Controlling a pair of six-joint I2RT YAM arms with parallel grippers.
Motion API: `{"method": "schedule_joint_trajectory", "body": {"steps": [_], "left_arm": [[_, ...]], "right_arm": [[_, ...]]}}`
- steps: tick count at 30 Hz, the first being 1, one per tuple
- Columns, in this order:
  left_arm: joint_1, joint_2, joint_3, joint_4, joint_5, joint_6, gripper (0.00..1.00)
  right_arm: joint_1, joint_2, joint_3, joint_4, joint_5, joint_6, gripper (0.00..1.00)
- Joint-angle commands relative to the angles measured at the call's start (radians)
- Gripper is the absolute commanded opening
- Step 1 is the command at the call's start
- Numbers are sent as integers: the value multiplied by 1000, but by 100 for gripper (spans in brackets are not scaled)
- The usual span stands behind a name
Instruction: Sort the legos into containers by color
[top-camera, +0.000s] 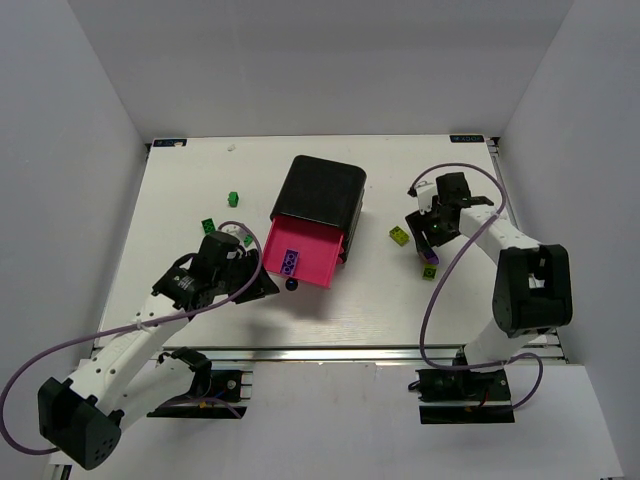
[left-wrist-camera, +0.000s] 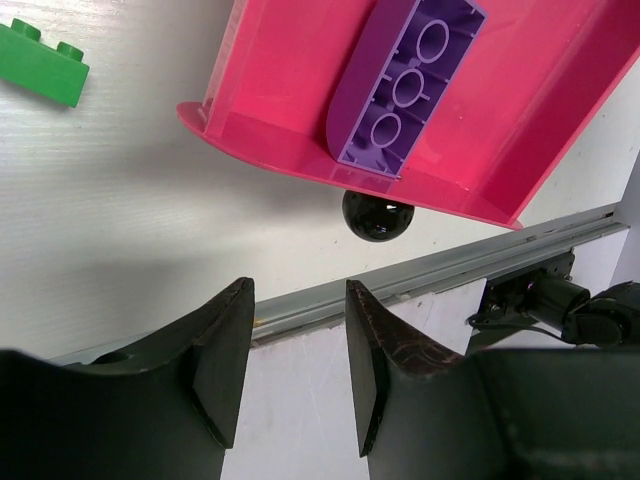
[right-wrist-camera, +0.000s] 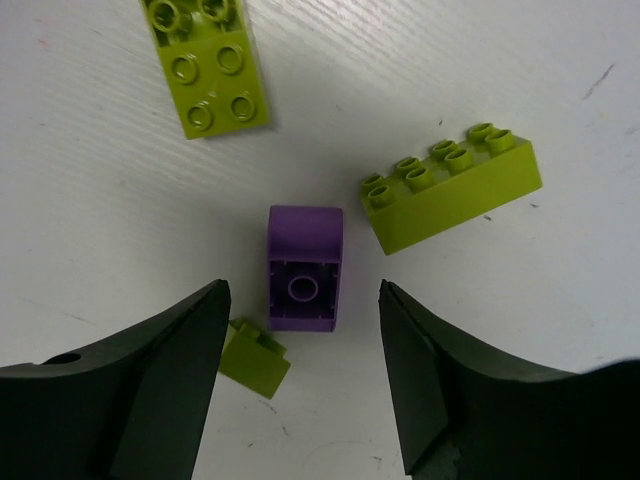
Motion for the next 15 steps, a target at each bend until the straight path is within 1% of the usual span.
{"method": "schedule_joint_trajectory", "body": {"steps": [1,4,8,11,12,14,15], "left_arm": [[2,-5,-5,24,11,15,52],[2,-11,-6,16,7,10,52],[2,-32,-15,10,-1,-3,52],[2,-45,-25,9,-10,-13,52],[2,-46,-25,9,-13,-13,52],[2,-43,-28,10,-13,-13,52],[2,-40,-29,12,-13,-10,52]], "right_arm": [[-14,58,9,10,24,16,66],[-16,106,14,13,29,25,65],[-16,136,3,57,43,28,63],[-14,147,-6,73,44,25,49],[-14,146,-9,79,44,22,38],[-11,126,-16,88,29,2,26],[-13,111,-16,83,15,-9,18]]}}
